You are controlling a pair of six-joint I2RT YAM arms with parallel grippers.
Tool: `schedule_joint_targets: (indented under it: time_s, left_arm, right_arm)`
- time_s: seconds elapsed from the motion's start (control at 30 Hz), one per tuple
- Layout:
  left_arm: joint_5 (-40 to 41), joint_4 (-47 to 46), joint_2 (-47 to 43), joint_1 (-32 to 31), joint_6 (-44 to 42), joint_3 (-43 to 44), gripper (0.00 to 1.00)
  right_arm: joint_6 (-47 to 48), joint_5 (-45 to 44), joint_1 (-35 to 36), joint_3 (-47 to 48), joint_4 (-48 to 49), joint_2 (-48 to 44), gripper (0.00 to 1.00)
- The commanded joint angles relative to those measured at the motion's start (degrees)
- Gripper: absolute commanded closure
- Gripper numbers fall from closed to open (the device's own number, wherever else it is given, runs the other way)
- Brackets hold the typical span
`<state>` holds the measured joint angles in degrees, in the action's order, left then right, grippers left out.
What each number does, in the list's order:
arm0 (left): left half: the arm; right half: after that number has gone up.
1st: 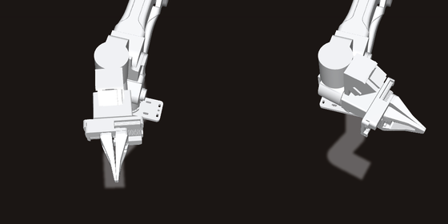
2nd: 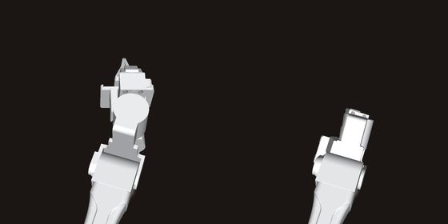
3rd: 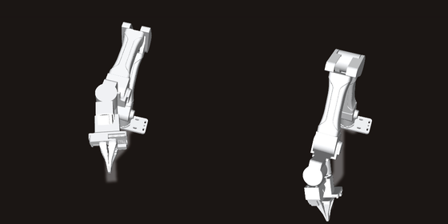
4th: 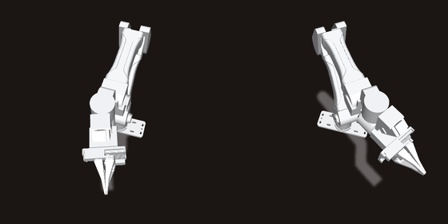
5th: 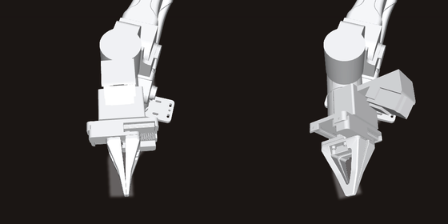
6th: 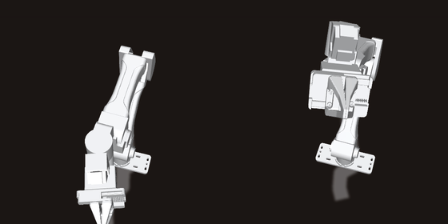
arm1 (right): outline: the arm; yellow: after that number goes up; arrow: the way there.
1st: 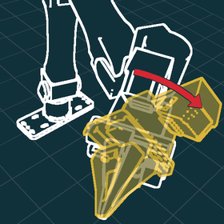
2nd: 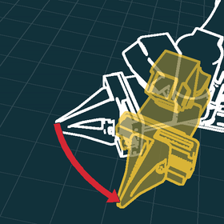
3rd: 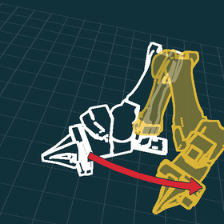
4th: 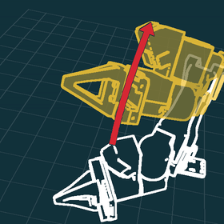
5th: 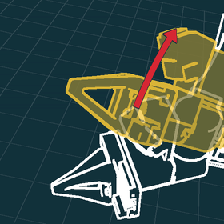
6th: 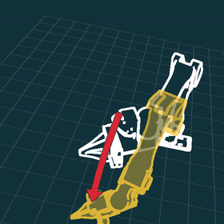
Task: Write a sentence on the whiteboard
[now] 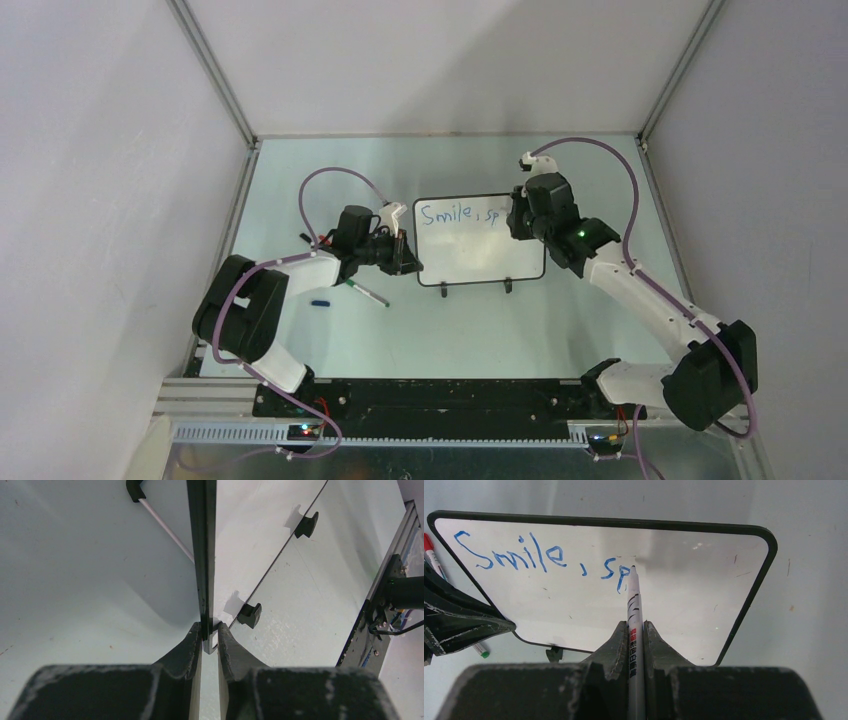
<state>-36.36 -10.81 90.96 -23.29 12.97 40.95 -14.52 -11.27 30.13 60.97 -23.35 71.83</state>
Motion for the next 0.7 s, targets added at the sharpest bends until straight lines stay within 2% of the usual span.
schedule_joint_targets:
  time_s: [0.0,0.67]
  left_arm:
    - [1.17,1.26,-1.70,-0.24,-2.03,1.42,0.84]
    - [1.27,1.20,-1.45,-0.18,-1.99,1.50,0.84]
  right_arm:
    - [-0.19,-0.17,0.05,0.29,2.09,0.63,1.00]
    - [-0.32,-1.17,-0.19,0.29,3.42,2.22,1.00]
